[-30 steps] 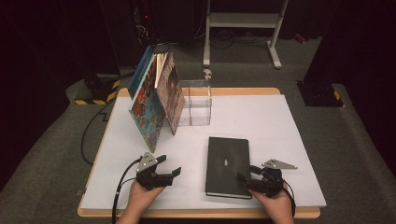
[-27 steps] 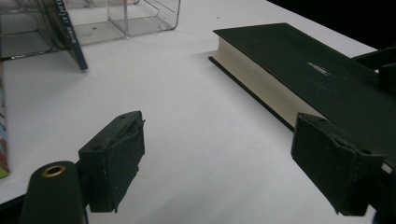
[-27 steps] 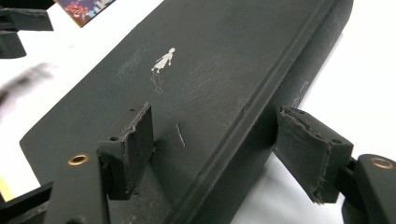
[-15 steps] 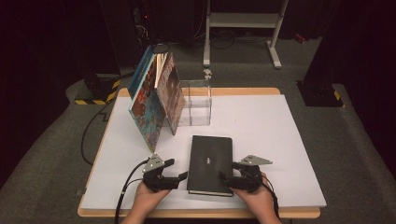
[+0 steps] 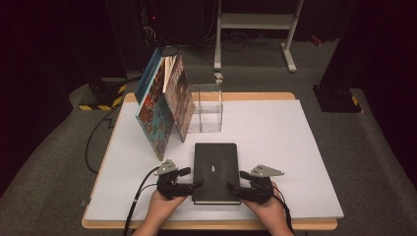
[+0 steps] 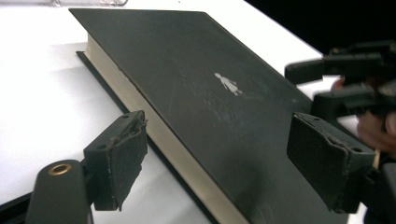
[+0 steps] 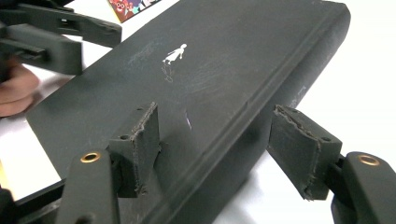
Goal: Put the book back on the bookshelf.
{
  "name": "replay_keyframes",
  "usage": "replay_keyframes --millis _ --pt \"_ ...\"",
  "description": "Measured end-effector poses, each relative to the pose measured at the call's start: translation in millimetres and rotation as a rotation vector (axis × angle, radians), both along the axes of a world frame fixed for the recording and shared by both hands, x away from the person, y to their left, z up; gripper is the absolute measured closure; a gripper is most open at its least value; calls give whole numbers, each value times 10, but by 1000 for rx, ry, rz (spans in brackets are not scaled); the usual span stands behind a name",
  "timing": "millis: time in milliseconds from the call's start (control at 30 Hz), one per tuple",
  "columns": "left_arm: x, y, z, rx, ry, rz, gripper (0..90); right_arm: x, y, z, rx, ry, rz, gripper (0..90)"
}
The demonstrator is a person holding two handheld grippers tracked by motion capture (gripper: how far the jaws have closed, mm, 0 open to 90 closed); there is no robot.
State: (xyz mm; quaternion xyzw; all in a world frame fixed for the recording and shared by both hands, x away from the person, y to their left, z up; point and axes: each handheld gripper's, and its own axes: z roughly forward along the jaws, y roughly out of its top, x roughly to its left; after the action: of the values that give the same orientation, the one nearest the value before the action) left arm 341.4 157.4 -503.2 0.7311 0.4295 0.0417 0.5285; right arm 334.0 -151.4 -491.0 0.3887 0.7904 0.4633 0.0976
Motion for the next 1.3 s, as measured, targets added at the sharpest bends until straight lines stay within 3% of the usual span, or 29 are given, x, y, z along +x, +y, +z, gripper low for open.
replay_keyframes --millis 67,133,267,533,733,867,967,1067,1300 --pt "76 -42 -28 8 35 -9 209 -15 -18 -3 2 -4 -1 335" --pt "102 -78 -8 11 18 -9 208 -19 -30 -6 1 -12 2 336" --pt "148 -124 29 22 25 6 213 -23 -44 0 -2 -18 6 344" --pt "138 -147 218 56 -39 7 242 -42 -37 26 4 -27 23 350" --pt "263 -163 304 73 -58 4 306 -43 -50 36 14 -29 25 351" --pt "345 -135 287 31 -44 3 383 -40 -58 36 20 -30 27 349" --pt "348 -137 252 64 -49 -15 416 -36 -57 31 19 -28 29 347" --pt "318 -166 223 87 -56 -26 376 -28 -56 20 20 -26 30 342" --pt "257 -177 200 51 -65 -50 396 -13 -65 10 31 -19 16 335"
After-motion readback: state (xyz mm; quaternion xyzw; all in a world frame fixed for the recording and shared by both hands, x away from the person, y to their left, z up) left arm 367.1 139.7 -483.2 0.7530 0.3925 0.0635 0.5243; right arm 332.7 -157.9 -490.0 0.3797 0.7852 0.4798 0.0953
